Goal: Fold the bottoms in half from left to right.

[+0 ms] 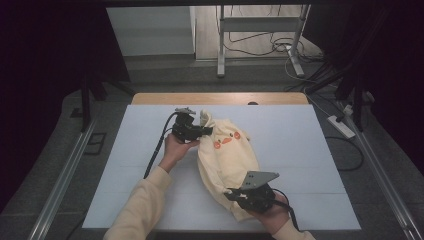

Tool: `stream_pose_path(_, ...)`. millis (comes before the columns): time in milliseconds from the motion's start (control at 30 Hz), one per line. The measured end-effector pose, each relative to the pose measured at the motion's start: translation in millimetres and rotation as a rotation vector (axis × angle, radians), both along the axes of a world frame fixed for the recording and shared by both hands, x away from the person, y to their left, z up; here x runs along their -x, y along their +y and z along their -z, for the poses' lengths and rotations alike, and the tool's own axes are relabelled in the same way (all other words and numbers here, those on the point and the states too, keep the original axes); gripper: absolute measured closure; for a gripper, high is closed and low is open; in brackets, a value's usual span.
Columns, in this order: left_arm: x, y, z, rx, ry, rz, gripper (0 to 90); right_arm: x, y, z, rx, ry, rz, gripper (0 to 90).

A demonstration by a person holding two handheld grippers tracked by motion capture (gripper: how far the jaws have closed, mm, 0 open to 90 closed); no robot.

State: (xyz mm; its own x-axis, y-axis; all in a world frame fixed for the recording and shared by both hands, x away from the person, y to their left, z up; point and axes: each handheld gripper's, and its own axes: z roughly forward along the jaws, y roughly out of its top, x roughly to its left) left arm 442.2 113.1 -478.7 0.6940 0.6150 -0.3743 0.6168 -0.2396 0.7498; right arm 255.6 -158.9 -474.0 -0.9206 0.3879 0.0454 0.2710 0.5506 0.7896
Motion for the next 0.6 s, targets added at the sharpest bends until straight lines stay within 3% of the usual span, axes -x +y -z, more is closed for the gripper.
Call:
stream_pose_path(300,-4.1,-12.2,-4.2,0.0,0.003,0.011,80.3,3.9,-13.9,-6.5,-0.017,-0.007,0.024,81.8)
stream_pose_path(600,-11.3,-29.8,0.8,-0.015,0.022,0.018,80.3,3.2,-27.9,-1.8,-0.01,0.009,0.053,81.8)
